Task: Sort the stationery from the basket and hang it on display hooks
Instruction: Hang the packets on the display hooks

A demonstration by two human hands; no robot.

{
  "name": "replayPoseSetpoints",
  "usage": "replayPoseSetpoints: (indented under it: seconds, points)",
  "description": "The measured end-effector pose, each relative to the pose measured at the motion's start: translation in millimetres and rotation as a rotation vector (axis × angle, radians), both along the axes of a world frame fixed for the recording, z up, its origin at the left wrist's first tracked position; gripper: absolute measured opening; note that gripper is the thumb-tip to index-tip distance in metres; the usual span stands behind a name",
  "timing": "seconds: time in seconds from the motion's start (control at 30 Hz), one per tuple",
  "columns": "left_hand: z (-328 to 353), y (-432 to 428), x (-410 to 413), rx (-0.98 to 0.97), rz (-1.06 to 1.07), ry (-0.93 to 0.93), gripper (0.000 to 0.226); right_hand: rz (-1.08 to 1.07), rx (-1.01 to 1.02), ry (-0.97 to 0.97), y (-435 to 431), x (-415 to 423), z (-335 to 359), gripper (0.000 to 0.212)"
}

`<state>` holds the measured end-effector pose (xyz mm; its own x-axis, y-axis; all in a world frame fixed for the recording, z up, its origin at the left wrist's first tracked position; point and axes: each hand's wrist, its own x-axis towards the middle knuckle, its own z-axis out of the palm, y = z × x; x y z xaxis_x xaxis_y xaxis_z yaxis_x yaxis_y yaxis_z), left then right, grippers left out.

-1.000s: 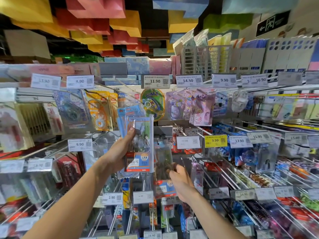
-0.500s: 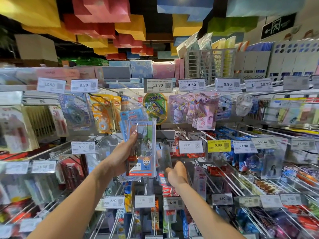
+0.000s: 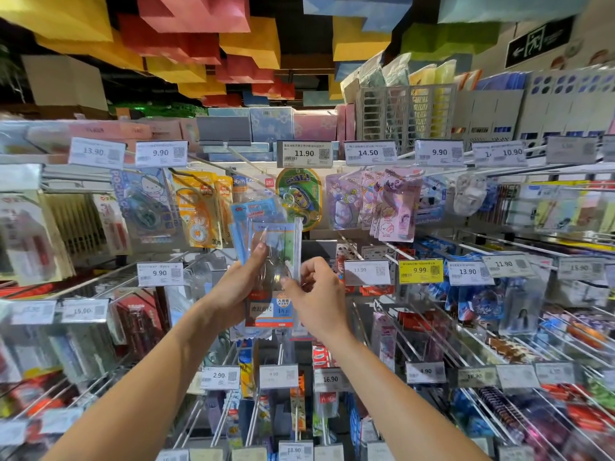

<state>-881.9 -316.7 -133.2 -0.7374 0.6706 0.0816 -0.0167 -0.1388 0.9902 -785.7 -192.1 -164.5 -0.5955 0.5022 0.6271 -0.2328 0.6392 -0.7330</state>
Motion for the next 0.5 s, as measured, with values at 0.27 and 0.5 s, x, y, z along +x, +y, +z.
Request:
replayPoseSetpoints:
  seconds: [0.27, 0.5]
  points:
    - [0.1, -0.9, -2.3, 0.010, 0.010, -0.004, 0.076, 0.366, -0.400, 0.022, 1.7, -8.6, -7.9, 0.017]
    - [2.5, 0.9, -0.8, 0.040, -0.029, -0.067, 0.078, 0.577, -0.863, 0.086, 6.4, -14.1, -7.8, 0.011]
